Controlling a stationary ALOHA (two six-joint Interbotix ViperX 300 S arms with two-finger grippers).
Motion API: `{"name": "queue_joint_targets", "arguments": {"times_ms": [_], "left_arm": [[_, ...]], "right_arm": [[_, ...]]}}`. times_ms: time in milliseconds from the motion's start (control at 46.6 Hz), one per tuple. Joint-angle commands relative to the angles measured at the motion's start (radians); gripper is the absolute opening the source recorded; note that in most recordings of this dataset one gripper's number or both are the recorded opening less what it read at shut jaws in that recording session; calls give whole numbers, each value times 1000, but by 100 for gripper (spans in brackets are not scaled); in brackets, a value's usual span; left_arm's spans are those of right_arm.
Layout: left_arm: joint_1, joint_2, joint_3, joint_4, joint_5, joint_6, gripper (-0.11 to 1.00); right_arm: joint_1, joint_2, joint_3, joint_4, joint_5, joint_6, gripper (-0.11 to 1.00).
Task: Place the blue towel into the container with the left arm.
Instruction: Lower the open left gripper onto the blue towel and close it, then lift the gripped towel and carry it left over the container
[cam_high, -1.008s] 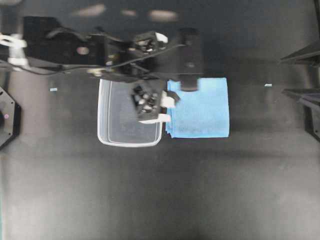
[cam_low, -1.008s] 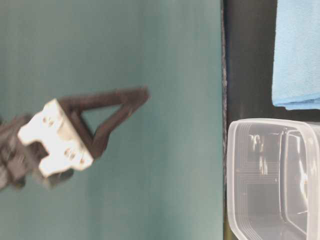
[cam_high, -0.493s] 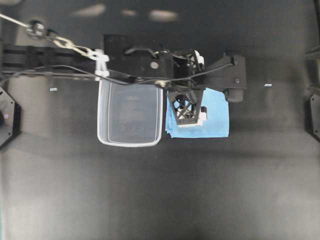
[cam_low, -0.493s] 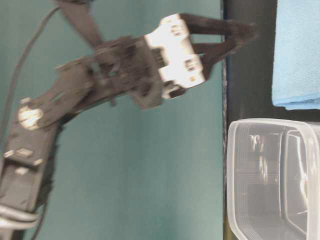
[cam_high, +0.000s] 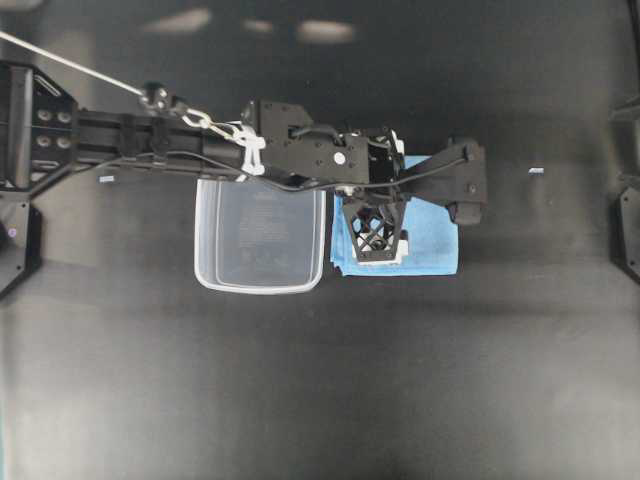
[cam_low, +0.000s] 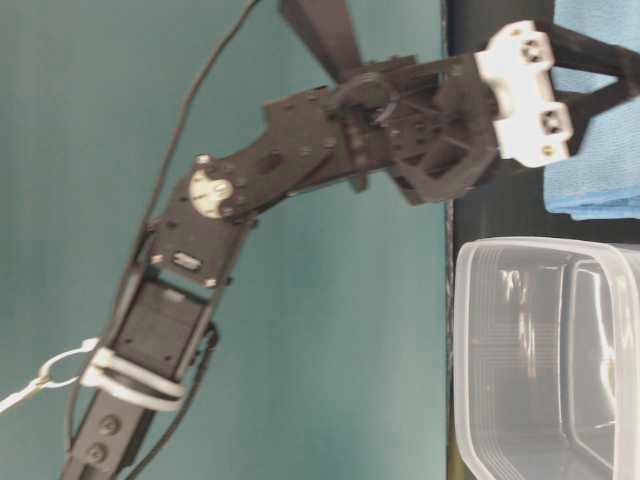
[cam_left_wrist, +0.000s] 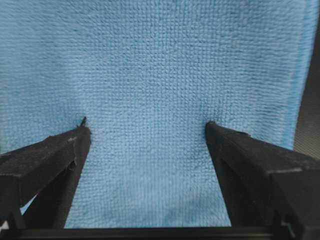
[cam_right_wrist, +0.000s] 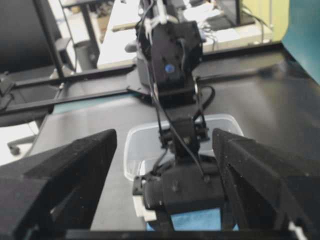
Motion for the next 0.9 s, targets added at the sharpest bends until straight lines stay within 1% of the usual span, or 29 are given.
{"name": "queue_joint_targets", "arguments": {"times_ms": [0, 214, 279, 322, 386, 450, 472, 558, 600, 622, 708, 879], "left_arm": [[-2, 6, -11, 3, -11, 0, 89], [-2, 9, -9, 3, -21, -2, 87], [-2, 9, -9, 3, -20, -2, 84], [-3, 9, -12, 3, -15, 0, 79], [-6, 6, -12, 3, -14, 0, 66], [-9, 3, -14, 3, -14, 2, 50], [-9, 0, -14, 3, -12, 2, 42], [-9, -23, -29, 3, -14, 2, 19], [-9, -35, -40, 3, -12, 3, 9], [-9, -41, -46, 3, -11, 3, 6], [-6, -77, -81, 3, 8, 5, 5], [-12, -183, -126, 3, 133, 2, 5]], "right_arm": [[-8, 8, -15, 3, -3, 2, 75], [-26, 6, -17, 3, -5, 3, 75], [-28, 8, -17, 3, -3, 5, 75], [-29, 8, -17, 3, -5, 5, 75], [-29, 6, -17, 3, -3, 5, 75], [-29, 6, -17, 3, -3, 6, 75], [-29, 6, -18, 3, -3, 6, 75], [-29, 5, -18, 3, -5, 8, 75], [-29, 3, -18, 3, -5, 8, 75], [-29, 3, -18, 5, -5, 8, 75], [-29, 2, -18, 3, -5, 8, 75], [-29, -5, -21, 3, -5, 8, 75]]}}
